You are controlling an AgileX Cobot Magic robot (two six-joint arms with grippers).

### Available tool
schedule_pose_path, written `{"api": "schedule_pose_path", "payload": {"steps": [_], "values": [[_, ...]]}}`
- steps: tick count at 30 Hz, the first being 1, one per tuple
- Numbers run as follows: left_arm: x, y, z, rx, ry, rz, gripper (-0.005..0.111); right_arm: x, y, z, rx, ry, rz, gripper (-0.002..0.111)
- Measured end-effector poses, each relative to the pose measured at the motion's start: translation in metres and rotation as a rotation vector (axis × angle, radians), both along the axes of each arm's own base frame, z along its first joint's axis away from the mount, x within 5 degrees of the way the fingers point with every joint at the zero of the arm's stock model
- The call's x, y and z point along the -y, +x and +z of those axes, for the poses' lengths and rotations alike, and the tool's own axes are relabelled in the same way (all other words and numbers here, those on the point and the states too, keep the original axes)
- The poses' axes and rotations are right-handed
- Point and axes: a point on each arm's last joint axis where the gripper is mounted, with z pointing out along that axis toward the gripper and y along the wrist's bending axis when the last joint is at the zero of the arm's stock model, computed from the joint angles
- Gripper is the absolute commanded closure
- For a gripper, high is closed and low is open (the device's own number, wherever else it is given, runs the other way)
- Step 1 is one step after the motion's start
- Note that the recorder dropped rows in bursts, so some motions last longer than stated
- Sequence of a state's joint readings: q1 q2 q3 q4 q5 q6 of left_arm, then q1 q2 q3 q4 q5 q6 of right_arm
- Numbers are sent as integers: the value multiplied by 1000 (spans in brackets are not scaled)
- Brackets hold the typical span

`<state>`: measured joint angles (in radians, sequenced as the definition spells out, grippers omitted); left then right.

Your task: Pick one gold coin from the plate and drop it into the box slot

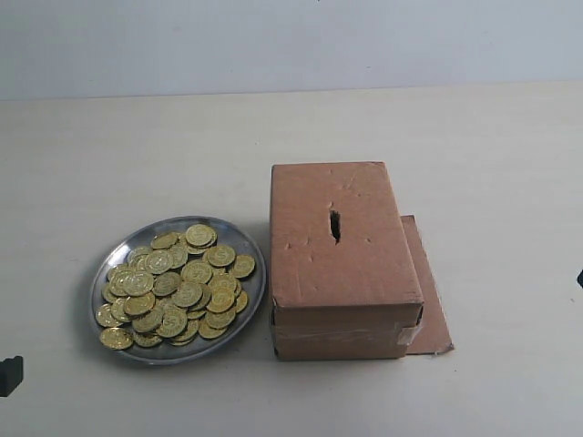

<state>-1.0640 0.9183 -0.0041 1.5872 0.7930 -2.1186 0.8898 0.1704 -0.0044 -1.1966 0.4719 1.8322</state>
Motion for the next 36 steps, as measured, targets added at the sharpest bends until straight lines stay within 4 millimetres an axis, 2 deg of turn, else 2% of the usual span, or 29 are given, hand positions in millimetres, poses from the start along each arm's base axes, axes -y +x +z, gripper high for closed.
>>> {"api": "schedule_pose_path", "payload": {"steps": [11,15,20,27,30,36], "values": [[-2,1,1,6,-7,17,107,0,0,0,0,1,0,108],[-13,4,4,27,-27,113,107,0,0,0,0,1,0,108],[-35,6,10,74,-79,308,107,0,0,0,0,1,0,108],[-59,0,22,174,-243,476,107,0,0,0,0,1,0,108],[-64,-1,42,285,-305,496,107,0,0,0,0,1,0,108],[-65,-10,106,549,-363,401,107,0,0,0,0,1,0,108]]}}
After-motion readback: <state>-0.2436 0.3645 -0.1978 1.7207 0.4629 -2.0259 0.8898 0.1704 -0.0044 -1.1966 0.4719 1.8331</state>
